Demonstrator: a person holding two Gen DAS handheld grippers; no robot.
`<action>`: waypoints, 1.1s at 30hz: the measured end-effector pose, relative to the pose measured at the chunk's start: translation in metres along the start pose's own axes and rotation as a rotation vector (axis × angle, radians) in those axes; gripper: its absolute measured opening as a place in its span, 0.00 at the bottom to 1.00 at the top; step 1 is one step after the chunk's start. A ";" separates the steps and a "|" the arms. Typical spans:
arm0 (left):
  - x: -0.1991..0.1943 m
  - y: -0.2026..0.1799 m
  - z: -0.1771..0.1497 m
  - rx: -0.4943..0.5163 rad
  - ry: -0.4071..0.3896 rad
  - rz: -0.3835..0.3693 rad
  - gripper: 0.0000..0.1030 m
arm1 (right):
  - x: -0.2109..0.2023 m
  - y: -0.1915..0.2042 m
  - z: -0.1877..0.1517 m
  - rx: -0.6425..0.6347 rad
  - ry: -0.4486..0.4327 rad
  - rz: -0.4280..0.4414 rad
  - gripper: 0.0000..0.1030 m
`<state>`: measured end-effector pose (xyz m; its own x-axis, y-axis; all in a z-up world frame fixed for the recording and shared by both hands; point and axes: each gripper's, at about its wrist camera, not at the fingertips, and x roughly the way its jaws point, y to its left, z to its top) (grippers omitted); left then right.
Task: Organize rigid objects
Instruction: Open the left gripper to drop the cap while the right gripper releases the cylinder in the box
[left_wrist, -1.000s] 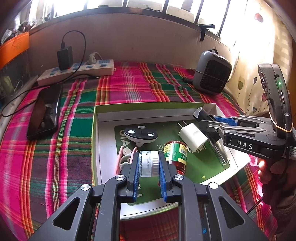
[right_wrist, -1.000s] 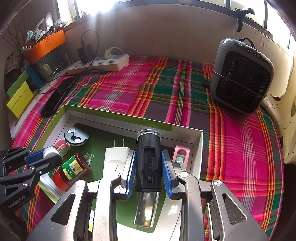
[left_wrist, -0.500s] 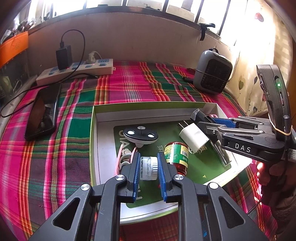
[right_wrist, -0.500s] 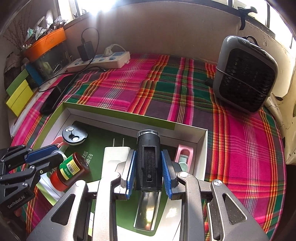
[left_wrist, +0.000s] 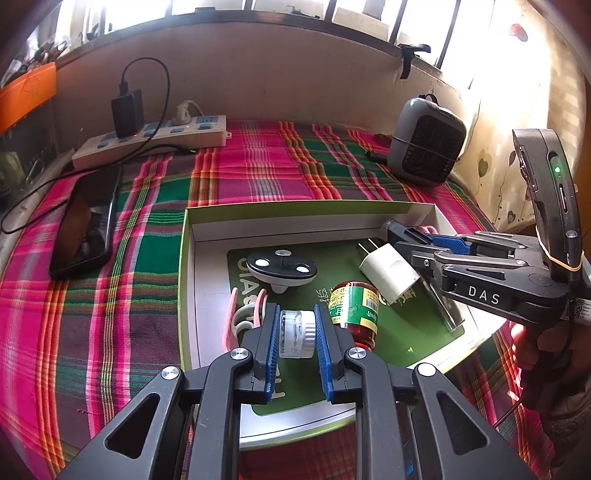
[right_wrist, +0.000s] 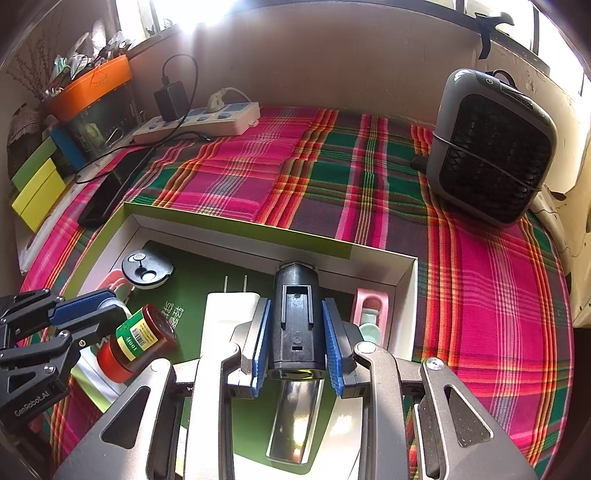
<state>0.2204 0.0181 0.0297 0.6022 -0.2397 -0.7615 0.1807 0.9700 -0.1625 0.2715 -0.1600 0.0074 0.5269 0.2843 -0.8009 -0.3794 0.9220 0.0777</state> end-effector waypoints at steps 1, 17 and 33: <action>0.000 0.000 0.000 -0.001 0.000 0.000 0.18 | 0.000 0.000 0.000 0.001 0.000 0.001 0.28; 0.002 0.002 0.000 -0.008 0.004 0.005 0.25 | 0.001 0.001 -0.001 0.003 -0.002 -0.002 0.28; -0.002 0.000 0.000 -0.004 0.002 0.011 0.34 | -0.002 0.002 -0.002 -0.005 -0.019 -0.006 0.31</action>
<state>0.2190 0.0182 0.0312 0.6025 -0.2287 -0.7646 0.1709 0.9728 -0.1562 0.2678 -0.1591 0.0079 0.5434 0.2833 -0.7902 -0.3801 0.9223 0.0693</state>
